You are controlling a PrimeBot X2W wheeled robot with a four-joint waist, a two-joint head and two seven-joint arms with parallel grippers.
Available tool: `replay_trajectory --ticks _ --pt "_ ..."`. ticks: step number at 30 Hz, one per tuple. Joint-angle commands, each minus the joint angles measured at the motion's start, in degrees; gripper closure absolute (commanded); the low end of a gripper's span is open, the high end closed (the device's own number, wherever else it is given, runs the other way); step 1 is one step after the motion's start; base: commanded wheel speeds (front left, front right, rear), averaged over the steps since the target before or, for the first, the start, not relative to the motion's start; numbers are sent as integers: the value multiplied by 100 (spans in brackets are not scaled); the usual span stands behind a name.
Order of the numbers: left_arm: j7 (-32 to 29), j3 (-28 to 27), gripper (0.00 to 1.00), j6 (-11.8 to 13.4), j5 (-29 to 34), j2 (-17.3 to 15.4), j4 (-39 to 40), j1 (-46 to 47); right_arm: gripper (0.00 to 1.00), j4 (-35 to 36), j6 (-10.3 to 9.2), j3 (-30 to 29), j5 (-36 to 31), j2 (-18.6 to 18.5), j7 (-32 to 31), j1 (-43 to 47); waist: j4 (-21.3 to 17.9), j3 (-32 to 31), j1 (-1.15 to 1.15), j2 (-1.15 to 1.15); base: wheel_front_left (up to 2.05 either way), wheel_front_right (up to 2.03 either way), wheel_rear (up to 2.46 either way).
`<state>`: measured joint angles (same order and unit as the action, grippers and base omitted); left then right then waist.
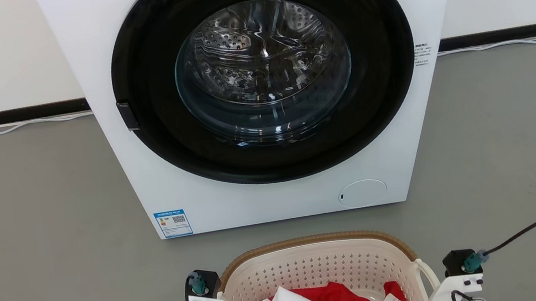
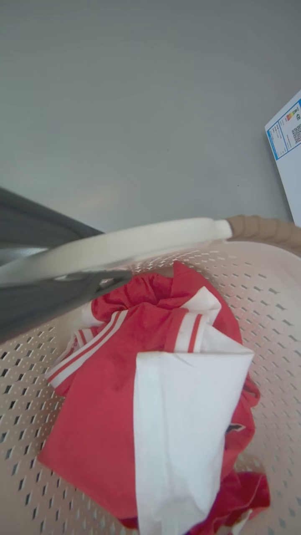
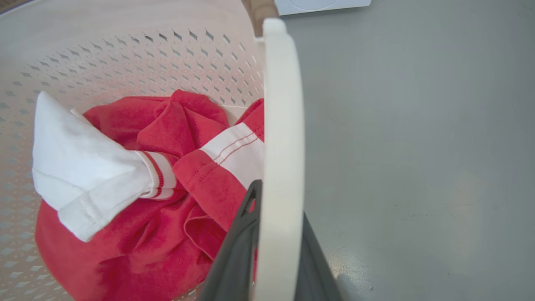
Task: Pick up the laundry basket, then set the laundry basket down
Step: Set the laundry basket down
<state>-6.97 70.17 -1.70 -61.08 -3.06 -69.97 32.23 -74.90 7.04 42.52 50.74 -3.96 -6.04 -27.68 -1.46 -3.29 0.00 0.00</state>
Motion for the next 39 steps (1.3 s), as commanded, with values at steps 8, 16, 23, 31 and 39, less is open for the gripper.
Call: replay_trajectory --ticks 8,16,23,31,39 --pt "109 -9 100 -48 -18 18 58 236 100 115 45 223 126 108 202 -364 14 61 0 0 0 0 0" --pt "238 -16 100 25 -49 18 -25 363 100 120 45 377 253 108 331 -463 33 301 0 0 0 0 0" --pt "410 -38 100 77 -45 18 -117 614 100 193 45 490 378 108 575 -665 82 785 0 0 0 0 0" --pt "776 -53 100 186 50 -8 -233 1106 100 246 45 648 433 108 930 -1077 145 1486 0 0 0 0 0" --pt "1029 -62 100 243 114 -15 -300 1560 100 209 45 796 446 108 1239 -1475 143 2162 0 0 0 0 0"
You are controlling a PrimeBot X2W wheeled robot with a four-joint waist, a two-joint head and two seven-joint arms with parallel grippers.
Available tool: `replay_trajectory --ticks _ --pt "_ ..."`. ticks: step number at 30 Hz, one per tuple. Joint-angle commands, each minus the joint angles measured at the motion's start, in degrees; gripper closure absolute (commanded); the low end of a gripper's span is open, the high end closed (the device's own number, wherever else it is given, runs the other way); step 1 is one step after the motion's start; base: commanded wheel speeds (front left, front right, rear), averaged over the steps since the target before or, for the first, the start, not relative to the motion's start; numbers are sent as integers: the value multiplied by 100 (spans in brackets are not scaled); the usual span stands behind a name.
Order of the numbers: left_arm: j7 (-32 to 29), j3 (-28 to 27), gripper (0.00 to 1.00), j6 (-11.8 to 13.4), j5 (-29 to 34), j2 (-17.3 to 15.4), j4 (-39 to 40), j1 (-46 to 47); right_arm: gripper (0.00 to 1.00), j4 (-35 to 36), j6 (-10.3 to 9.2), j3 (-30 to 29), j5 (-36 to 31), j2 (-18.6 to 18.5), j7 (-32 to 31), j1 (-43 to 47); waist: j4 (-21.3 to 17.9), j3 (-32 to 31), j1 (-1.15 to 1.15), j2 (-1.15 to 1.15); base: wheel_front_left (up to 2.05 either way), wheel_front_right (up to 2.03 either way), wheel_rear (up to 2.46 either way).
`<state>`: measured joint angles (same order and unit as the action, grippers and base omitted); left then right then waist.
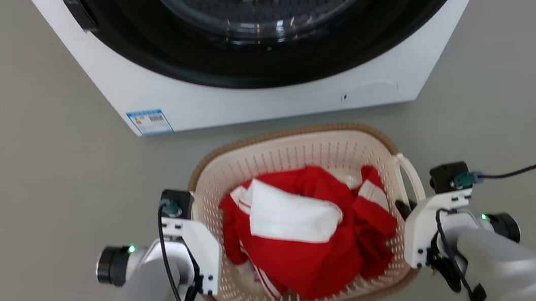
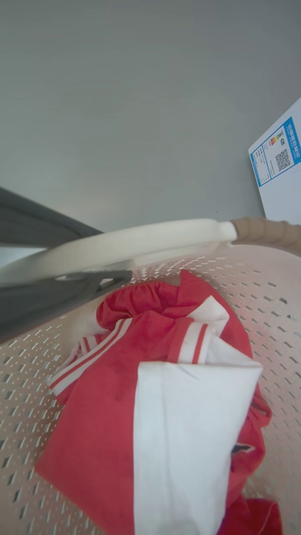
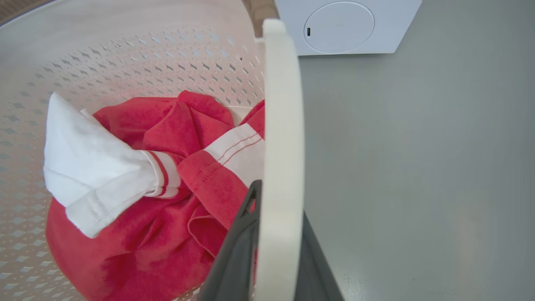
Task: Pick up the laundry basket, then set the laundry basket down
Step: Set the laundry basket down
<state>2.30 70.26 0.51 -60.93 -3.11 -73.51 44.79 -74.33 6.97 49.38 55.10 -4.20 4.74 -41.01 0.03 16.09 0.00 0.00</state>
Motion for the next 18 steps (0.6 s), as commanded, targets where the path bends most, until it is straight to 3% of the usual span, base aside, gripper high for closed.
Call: replay_trajectory --ticks 1,18 --pt "108 -69 100 28 108 -10 48 353 100 146 52 124 5 132 205 -189 -13 304 0 0 0 0 0" --pt "437 -98 100 162 199 -40 -2 1203 100 52 52 226 -241 133 759 -1016 32 1673 0 0 0 0 0"
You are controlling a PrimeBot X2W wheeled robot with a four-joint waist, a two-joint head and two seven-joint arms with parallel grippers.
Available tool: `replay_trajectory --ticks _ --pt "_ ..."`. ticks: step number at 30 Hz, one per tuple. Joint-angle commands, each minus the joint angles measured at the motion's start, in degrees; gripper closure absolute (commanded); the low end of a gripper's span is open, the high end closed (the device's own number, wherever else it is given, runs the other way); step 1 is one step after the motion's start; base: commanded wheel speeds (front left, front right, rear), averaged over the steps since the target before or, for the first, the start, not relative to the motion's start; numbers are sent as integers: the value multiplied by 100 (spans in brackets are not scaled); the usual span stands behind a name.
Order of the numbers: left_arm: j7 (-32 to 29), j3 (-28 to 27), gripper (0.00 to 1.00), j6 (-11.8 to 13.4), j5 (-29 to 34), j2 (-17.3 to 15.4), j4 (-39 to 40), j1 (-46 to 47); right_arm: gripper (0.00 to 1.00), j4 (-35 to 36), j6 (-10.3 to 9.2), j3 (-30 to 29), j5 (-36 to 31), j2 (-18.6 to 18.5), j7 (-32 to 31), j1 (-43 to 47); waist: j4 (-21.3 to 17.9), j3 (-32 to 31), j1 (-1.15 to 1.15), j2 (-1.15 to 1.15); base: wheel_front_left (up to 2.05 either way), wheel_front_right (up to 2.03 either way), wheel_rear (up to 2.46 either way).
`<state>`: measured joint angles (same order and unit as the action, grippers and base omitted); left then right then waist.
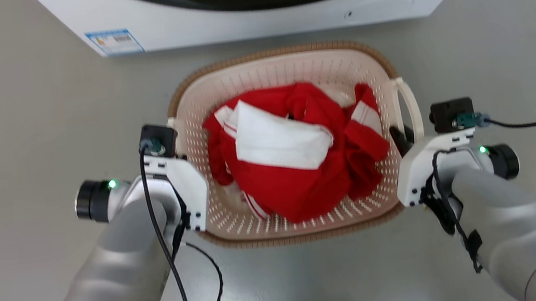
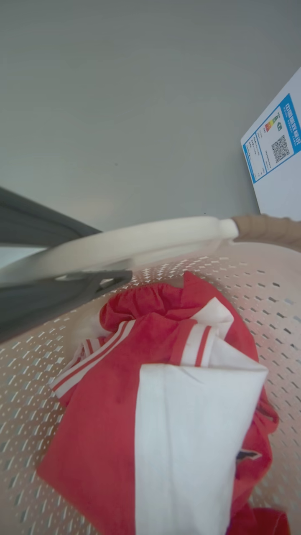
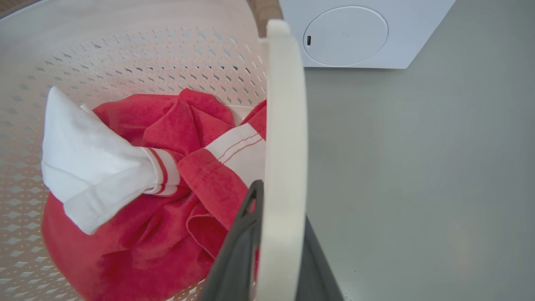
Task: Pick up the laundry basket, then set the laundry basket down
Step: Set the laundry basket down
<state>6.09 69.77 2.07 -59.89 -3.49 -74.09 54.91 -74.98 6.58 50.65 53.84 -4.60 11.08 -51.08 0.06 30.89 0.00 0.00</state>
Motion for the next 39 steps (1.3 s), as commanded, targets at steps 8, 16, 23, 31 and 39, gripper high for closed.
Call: replay_trajectory --ticks 8,16,23,31,39 --pt "215 -68 100 53 125 -1 56 626 100 104 91 -178 -504 125 233 -322 82 813 0 0 0 0 0" --pt "366 -89 100 81 136 -15 53 929 100 103 91 -681 -939 75 304 -477 70 1205 0 0 0 0 0" --pt "308 -97 100 70 112 -8 53 1067 100 103 91 -1124 -1328 55 325 -498 91 1399 0 0 0 0 0" --pt "294 -100 100 82 97 -7 67 1164 100 103 91 -1526 -1723 58 332 -525 95 1551 0 0 0 0 0" --pt "286 -97 100 69 89 -24 129 1279 100 102 91 -1997 -2152 75 308 -518 113 1718 0 0 0 0 0"
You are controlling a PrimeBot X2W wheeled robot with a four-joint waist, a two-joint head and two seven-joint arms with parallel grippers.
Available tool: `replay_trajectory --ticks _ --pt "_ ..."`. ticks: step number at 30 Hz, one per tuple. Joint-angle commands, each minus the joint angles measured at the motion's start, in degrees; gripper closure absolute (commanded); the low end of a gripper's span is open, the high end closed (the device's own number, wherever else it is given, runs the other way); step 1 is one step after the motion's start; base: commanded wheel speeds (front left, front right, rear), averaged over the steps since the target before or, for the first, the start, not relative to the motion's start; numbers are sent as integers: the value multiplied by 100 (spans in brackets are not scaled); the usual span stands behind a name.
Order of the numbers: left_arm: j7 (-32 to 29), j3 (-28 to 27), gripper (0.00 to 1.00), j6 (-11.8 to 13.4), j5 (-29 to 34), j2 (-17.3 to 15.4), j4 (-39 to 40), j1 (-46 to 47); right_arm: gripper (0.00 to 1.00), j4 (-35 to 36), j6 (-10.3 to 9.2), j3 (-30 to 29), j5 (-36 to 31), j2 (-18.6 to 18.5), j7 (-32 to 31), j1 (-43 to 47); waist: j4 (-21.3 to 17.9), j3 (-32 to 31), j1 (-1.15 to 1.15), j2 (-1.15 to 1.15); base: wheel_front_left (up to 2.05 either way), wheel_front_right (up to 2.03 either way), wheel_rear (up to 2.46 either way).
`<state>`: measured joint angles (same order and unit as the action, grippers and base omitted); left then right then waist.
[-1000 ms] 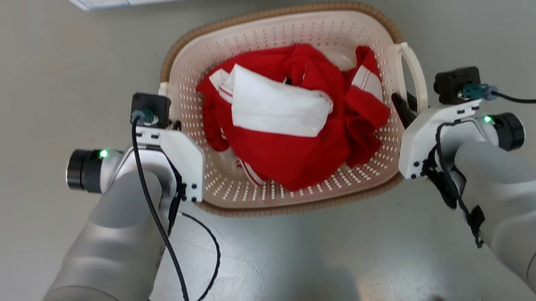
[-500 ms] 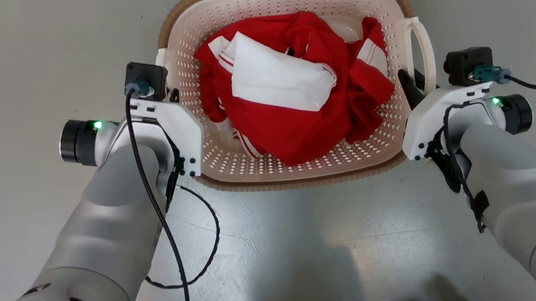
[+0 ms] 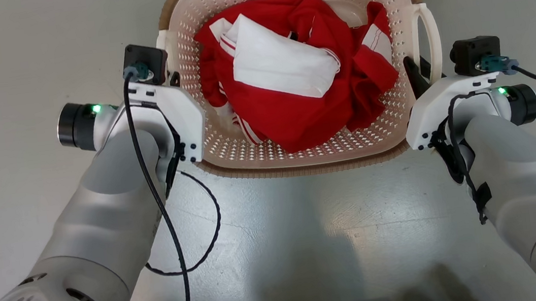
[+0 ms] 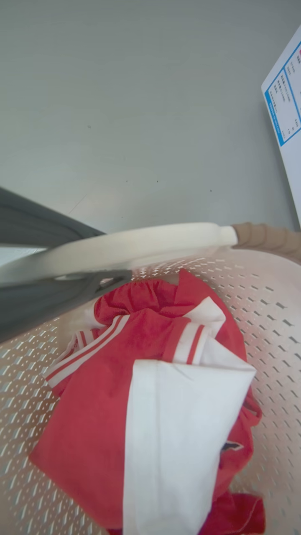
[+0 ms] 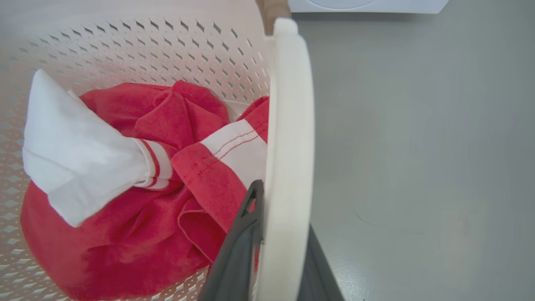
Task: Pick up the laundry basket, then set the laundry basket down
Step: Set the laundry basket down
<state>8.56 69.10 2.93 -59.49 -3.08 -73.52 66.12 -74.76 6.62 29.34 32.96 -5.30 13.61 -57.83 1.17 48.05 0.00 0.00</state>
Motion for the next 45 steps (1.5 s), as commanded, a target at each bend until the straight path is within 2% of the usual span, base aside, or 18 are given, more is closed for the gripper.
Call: replay_trajectory --ticks 1,21,33,34,35,36,37,38,39,45 --pt "34 -29 100 -12 47 -68 81 171 100 80 87 79 -119 150 55 162 6 20 0 0 0 0 0" --pt "-123 -14 100 154 13 -138 451 303 100 80 87 -882 -1050 225 43 237 42 264 0 0 0 0 0" --pt "-251 0 100 341 -15 -239 788 258 100 80 87 -1379 -1628 236 22 180 80 271 0 0 0 0 0" --pt "-257 -12 100 363 -28 -249 816 254 87 80 87 -1424 -1670 237 22 181 84 273 0 0 0 0 0" --pt "-257 -12 100 363 -28 -249 816 254 87 80 87 -1424 -1670 237 22 181 84 273 0 0 0 0 0" --pt "-241 -28 56 394 -40 -260 848 252 62 80 87 -1473 -1715 237 25 179 87 278 0 0 0 0 0" --pt "-224 -47 18 430 -54 -270 879 247 35 80 87 -1520 -1763 237 29 176 91 283 0 0 0 0 0" --pt "-234 -62 5 459 -72 -278 908 239 4 80 87 -1570 -1806 238 33 176 95 290 0 0 0 0 0" --pt "-256 -63 0 482 -78 -287 938 235 0 80 87 -1620 -1846 238 36 174 98 298 0 0 0 0 0" --pt "-395 -67 0 620 -110 -364 1130 218 0 80 87 -1875 -2100 240 61 165 102 327 0 0 0 0 0"
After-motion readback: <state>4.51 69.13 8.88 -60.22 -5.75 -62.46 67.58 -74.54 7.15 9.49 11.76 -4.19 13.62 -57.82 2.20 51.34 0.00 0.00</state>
